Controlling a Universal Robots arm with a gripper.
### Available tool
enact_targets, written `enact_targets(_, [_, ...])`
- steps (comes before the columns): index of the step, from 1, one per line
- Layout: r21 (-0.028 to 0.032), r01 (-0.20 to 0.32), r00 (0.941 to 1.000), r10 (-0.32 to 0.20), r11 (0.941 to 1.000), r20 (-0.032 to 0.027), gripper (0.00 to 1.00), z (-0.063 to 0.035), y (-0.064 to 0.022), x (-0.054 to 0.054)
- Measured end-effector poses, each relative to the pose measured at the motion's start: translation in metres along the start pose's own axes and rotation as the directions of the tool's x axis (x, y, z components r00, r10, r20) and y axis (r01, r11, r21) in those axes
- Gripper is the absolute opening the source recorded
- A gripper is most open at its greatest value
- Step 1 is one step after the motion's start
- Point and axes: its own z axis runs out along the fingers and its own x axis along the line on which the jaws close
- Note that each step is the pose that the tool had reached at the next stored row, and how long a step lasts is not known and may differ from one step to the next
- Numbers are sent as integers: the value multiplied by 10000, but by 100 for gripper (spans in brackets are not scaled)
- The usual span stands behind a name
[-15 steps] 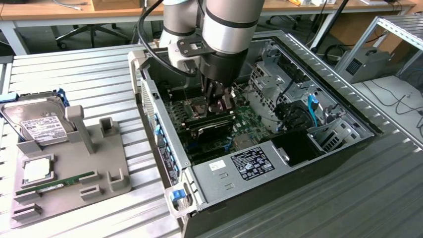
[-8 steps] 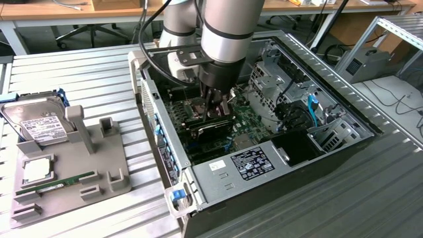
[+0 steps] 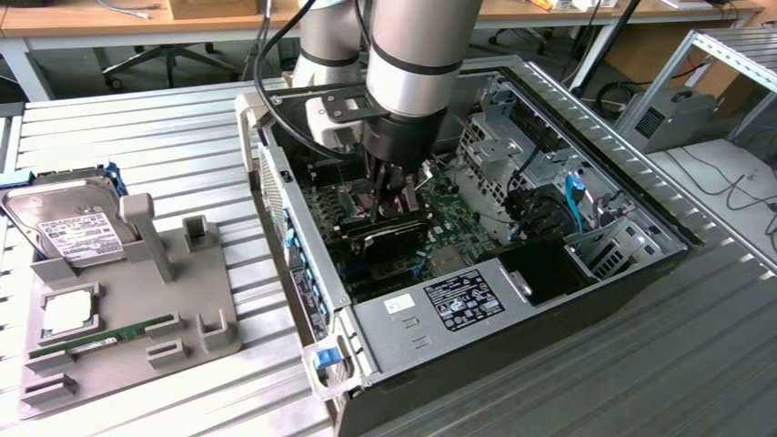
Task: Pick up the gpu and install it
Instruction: 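Press down on the gpu until it lock into place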
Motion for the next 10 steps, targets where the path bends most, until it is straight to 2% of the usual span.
enact_targets(4, [0, -1, 10000, 1, 10000, 0, 11, 107, 3, 5])
enact_targets(10, [-1, -2, 10000, 2, 10000, 9, 11, 174, 5, 8])
